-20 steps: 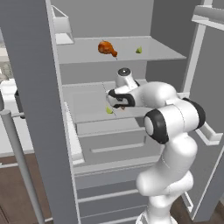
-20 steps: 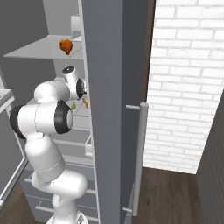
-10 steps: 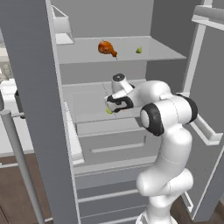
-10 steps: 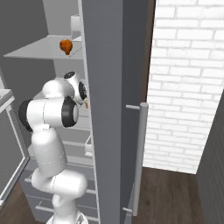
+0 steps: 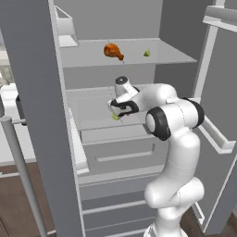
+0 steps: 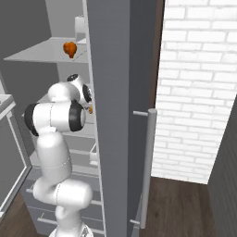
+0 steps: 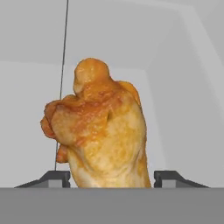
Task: Place one lemon wedge and one chicken drumstick in each tupperware on the nearby counter, to pack two identical lunches.
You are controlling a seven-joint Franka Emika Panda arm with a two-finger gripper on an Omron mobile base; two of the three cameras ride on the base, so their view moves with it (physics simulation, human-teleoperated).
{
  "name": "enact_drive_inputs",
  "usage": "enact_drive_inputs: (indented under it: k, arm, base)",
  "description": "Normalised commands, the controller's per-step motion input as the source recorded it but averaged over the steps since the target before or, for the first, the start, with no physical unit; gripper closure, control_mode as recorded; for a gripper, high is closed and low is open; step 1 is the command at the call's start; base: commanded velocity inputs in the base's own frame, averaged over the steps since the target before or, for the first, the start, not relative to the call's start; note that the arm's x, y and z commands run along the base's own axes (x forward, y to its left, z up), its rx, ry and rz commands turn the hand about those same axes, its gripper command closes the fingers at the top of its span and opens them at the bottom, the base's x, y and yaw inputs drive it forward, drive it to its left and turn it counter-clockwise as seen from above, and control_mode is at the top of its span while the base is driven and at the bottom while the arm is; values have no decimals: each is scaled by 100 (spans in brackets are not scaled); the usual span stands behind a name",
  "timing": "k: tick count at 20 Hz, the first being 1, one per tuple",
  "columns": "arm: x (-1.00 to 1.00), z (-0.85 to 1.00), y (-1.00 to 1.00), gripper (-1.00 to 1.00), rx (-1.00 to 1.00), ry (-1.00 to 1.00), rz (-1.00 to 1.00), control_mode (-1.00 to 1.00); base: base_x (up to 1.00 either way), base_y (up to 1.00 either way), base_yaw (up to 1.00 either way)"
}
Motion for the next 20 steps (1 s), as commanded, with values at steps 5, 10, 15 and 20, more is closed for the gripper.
enact_drive_inputs:
  k: [5,10,15,20]
  arm:
    - [0,0,0,100,0,0,0,-100]
    - [-84,39,0,100,2,-14,0,-100]
    - [-100,90,-19,100,8,-25,0,-100]
    - [-100,16,-41,100,1,-17,3,-100]
  base:
    - [0,0,0]
    - [0,0,0]
    - [0,0,0]
    - [0,0,0]
